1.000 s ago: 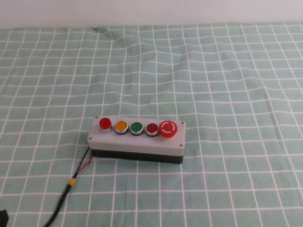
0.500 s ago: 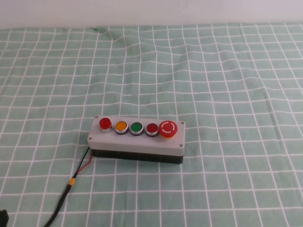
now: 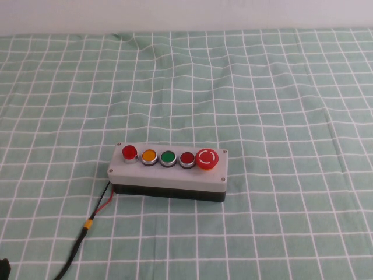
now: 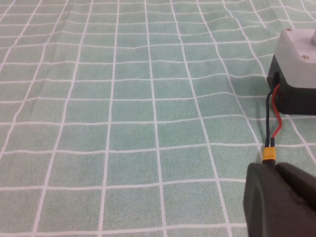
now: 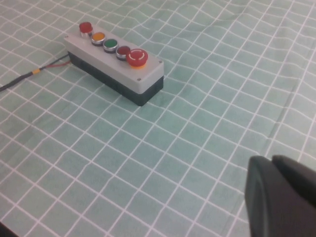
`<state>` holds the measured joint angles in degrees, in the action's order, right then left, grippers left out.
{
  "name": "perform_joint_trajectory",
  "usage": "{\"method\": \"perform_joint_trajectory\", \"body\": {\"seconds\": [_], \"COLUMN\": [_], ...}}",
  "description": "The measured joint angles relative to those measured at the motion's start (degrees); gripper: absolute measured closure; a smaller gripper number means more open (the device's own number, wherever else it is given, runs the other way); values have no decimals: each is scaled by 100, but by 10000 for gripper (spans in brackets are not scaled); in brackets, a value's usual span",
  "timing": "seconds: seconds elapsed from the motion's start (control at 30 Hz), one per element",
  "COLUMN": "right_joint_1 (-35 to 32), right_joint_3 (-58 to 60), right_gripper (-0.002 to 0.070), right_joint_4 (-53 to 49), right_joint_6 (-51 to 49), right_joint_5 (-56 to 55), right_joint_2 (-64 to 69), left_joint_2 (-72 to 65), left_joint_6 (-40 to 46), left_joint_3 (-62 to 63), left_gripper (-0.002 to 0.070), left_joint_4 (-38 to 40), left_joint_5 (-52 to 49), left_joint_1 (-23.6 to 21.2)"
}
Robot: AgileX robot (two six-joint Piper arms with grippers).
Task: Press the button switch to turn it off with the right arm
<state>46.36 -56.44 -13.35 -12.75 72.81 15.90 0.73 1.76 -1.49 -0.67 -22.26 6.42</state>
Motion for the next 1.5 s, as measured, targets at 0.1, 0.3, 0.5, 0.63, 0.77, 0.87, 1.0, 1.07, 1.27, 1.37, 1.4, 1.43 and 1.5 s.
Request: {"method": "perform_joint_trajectory", "body": {"seconds": [0.1, 0.3, 0.5, 0.63, 0.77, 0.87, 1.0, 1.07, 1.27, 1.37, 1.4, 1.43, 1.5], "right_joint_1": [0, 0, -616, -1549, -2498, -3037, -3506, -3632, -3818, -3921, -3961, -3998, -4085], "right_joint_3": [39, 50, 50, 50, 116, 367, 1066, 1582, 3183, 3926, 4172, 4407, 4844], "right_gripper": [692, 692, 692, 692, 692, 692, 692, 692, 692, 692, 692, 692, 692], "right_joint_4": [0, 0, -88, -206, -229, -203, 154, 307, 453, 453, 453, 453, 453], "right_joint_6": [0, 0, 0, 0, 0, 0, 0, 0, 0, 0, 0, 0, 0], "right_joint_5": [37, 51, 51, -110, -691, -1463, -2693, -3346, -5111, -5641, -5795, -5925, -6138], "right_joint_2": [-12, -12, -19, -59, -140, -208, -378, -503, -1042, -1317, -1417, -1513, -1622], "left_joint_2": [0, 0, 0, 0, 0, 0, 0, 0, 0, 0, 0, 0, 0], "left_joint_6": [0, 0, 0, 0, 0, 0, 0, 0, 0, 0, 0, 0, 0], "left_joint_3": [0, 0, 0, 0, 0, 0, 0, 0, 0, 0, 0, 0, 0], "left_gripper": [678, 678, 678, 678, 678, 678, 678, 678, 678, 678, 678, 678, 678], "left_joint_4": [0, 0, 0, 0, 0, 0, 0, 0, 0, 0, 0, 0, 0], "left_joint_5": [0, 0, 0, 0, 0, 0, 0, 0, 0, 0, 0, 0, 0], "left_joint_1": [0, 0, 0, 0, 0, 0, 0, 0, 0, 0, 0, 0, 0]}}
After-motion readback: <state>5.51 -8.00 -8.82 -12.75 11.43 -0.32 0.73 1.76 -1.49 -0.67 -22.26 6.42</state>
